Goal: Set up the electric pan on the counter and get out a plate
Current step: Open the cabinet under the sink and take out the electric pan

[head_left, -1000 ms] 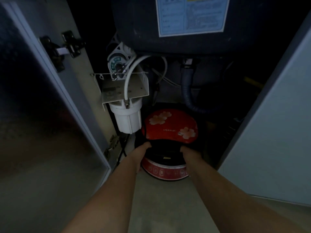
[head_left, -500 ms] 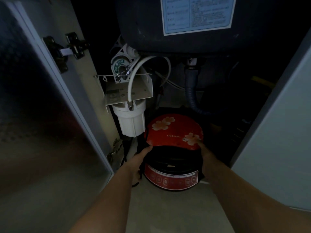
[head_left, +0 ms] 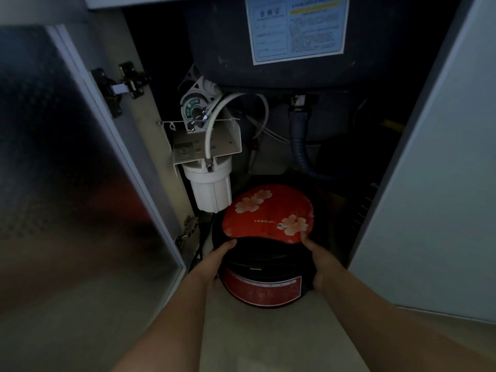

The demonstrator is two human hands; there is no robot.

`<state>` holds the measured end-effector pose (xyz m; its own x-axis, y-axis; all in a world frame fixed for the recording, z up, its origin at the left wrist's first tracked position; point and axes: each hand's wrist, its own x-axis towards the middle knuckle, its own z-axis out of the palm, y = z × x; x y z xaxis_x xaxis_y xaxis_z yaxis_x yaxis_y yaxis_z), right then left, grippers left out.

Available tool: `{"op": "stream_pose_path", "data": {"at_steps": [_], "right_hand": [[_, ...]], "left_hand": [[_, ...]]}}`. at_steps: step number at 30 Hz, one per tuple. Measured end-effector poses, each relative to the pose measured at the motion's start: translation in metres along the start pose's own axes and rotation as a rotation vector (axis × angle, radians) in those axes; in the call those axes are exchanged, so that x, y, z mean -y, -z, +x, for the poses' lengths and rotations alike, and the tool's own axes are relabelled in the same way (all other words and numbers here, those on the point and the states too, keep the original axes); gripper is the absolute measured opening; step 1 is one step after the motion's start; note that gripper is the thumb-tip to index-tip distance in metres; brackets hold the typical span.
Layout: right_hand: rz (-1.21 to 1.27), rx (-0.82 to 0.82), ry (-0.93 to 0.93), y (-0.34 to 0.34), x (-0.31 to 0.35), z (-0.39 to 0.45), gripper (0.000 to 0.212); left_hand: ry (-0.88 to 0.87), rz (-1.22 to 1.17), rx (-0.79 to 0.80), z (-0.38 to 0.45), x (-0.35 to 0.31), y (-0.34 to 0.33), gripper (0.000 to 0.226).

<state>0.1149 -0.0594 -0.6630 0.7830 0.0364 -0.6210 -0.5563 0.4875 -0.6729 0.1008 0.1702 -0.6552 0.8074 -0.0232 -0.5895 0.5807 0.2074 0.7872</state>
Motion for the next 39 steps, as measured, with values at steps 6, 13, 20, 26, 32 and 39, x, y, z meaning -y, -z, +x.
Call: {"op": "stream_pose_path", "data": {"at_steps": [6,13,20,26,32,39], "right_hand": [[-0.047,-0.034,0.016,0.009,-0.012,-0.001,0.071],[-0.062,-0.032,-0.006,0.017,-0.031,-0.005,0.092],[-0.006,0.008,-0.002,0.024,-0.028,-0.012,0.061],[0.032,0.015,-0.001,0.016,-0.032,-0.053,0.048],[-0.046,-0.045,-0.084,0.015,-0.03,-0.11,0.011],[-0.067,-0.073,-0.164,0.005,-0.017,-0.183,0.019]], "left_hand": [[0.002,-0.036,0.013,-0.001,0.003,0.004,0.083],[0.039,-0.037,-0.012,0.018,0.021,0.012,0.066],[0.01,-0.003,-0.06,0.023,0.03,0.015,0.05],[-0.001,-0.025,-0.092,-0.018,0.035,0.018,0.065],[0.119,-0.044,-0.164,-0.083,0.063,0.018,0.069],[0.242,-0.015,-0.203,-0.16,0.048,0.007,0.027]]}}
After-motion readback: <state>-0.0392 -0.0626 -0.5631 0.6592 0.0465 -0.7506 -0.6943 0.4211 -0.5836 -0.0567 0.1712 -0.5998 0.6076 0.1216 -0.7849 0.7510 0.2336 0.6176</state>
